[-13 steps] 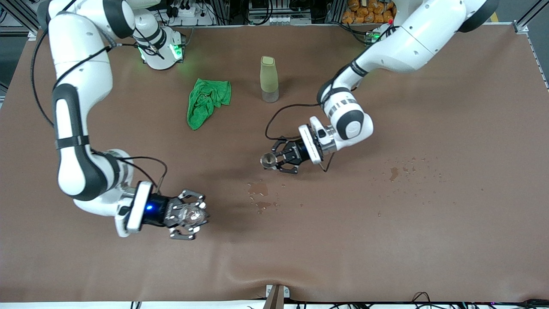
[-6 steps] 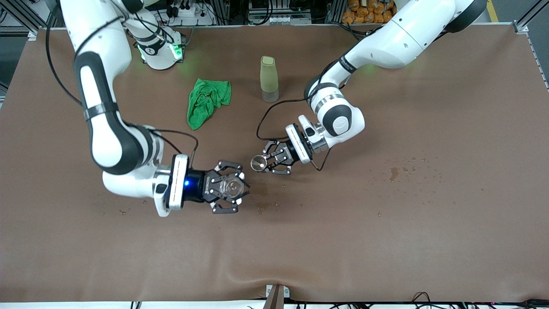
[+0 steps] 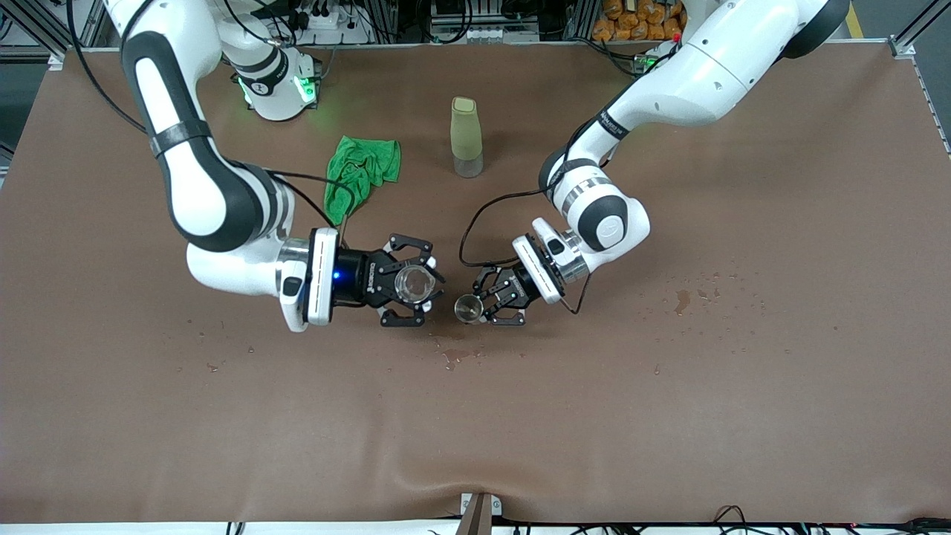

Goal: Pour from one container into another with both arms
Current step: 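Lift the jigger and beaker, bringing both grippers together mid-table, then tilt the jigger with the left gripper, pouring into the held beaker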

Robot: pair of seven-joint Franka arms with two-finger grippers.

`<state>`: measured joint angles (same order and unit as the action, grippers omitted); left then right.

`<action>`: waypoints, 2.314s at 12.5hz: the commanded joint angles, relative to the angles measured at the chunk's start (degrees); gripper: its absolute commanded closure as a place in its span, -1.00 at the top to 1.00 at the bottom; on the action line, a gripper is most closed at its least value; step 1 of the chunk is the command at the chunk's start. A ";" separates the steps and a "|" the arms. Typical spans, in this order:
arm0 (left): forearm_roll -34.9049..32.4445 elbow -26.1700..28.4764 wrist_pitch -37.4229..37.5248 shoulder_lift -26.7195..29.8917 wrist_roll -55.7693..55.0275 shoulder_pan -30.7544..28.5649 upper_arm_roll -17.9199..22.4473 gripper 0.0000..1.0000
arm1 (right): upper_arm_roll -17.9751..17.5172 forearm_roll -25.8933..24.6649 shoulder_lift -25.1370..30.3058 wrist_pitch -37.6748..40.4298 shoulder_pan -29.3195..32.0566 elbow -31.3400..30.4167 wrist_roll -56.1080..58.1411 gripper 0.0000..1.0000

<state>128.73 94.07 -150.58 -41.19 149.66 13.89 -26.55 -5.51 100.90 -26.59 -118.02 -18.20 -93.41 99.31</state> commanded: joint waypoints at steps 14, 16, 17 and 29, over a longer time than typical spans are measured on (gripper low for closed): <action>2.22 -5.30 -0.86 -1.96 -1.39 2.81 -0.17 -1.00 | -7.85 4.48 6.28 -3.79 1.50 -5.90 -26.87 -1.00; 2.14 -5.30 -0.86 -1.96 -1.48 2.63 -0.17 -1.00 | -7.85 4.48 6.20 -3.88 1.68 -5.90 -30.21 -1.00; 2.13 -5.30 -0.86 -1.96 -1.48 2.54 -0.17 -1.00 | -7.85 4.48 6.11 -3.97 1.94 -5.90 -32.15 -1.00; 2.05 -5.21 -0.86 -2.05 -1.13 2.19 -0.17 -1.00 | -8.20 4.48 5.58 -3.44 1.77 -5.81 -45.43 -1.00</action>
<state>129.05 90.32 -150.57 -42.52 147.97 15.86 -26.55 -12.74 104.05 -22.40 -121.84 -17.46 -97.75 55.66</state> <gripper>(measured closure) 0.797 0.846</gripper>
